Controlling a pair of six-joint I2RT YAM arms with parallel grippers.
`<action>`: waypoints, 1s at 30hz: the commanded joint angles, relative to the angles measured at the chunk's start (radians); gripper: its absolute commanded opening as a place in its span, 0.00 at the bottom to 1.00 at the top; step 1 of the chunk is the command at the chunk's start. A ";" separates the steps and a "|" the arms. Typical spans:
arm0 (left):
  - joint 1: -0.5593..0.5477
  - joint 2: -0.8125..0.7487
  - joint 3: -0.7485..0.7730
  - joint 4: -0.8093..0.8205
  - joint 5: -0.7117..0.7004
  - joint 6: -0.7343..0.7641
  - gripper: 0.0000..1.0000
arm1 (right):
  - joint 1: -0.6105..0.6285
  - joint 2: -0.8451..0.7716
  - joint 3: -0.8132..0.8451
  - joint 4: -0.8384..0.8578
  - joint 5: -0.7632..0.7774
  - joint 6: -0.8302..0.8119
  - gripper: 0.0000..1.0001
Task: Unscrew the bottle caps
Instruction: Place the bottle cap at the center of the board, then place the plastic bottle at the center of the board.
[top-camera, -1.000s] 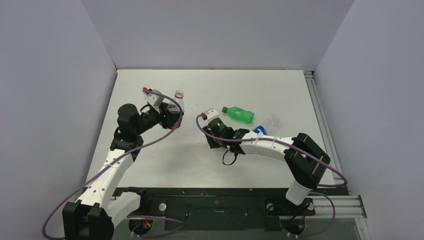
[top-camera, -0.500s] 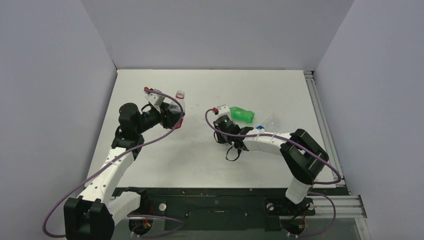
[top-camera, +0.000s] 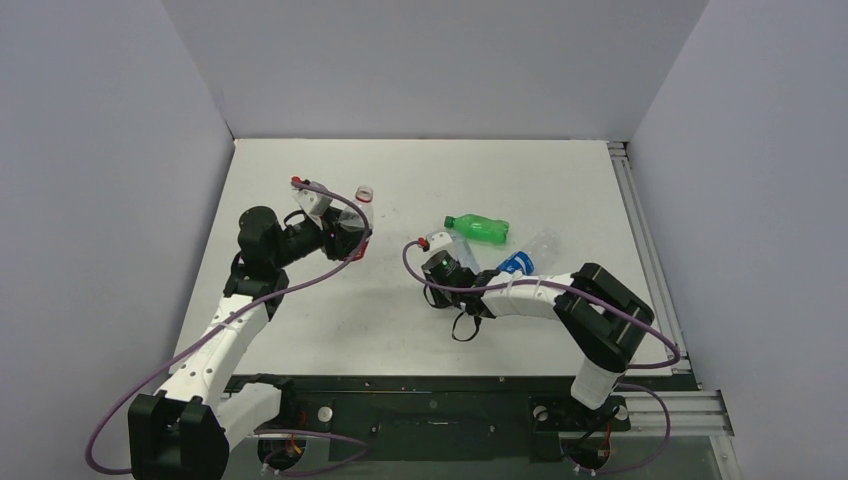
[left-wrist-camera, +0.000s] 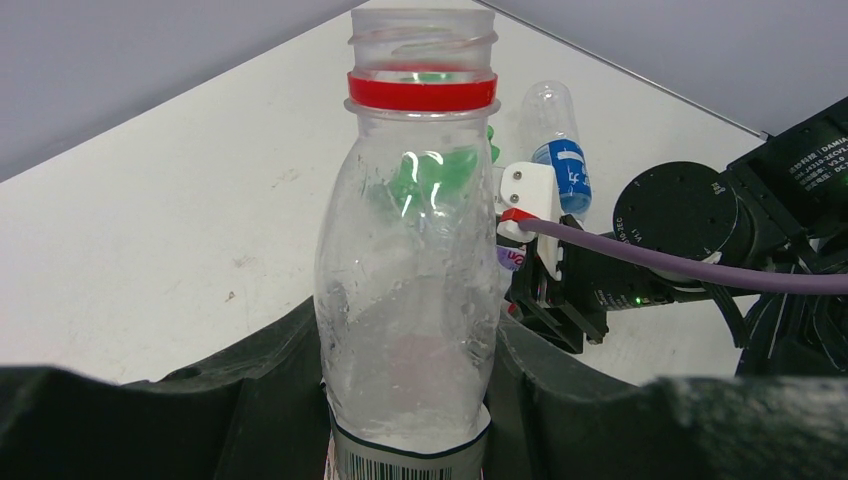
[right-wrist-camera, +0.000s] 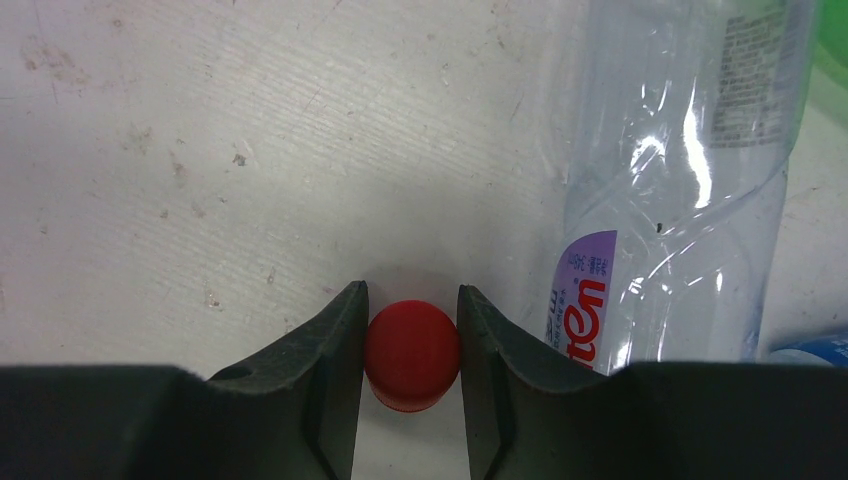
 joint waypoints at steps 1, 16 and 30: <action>0.002 -0.006 -0.003 0.045 0.046 0.029 0.00 | 0.012 -0.016 -0.008 0.049 0.018 0.013 0.31; -0.007 0.000 0.005 0.033 0.093 0.050 0.00 | -0.035 -0.354 0.186 -0.107 -0.171 -0.045 0.61; -0.067 -0.032 0.020 -0.025 0.260 0.068 0.00 | -0.059 -0.389 0.466 0.088 -0.529 0.129 0.67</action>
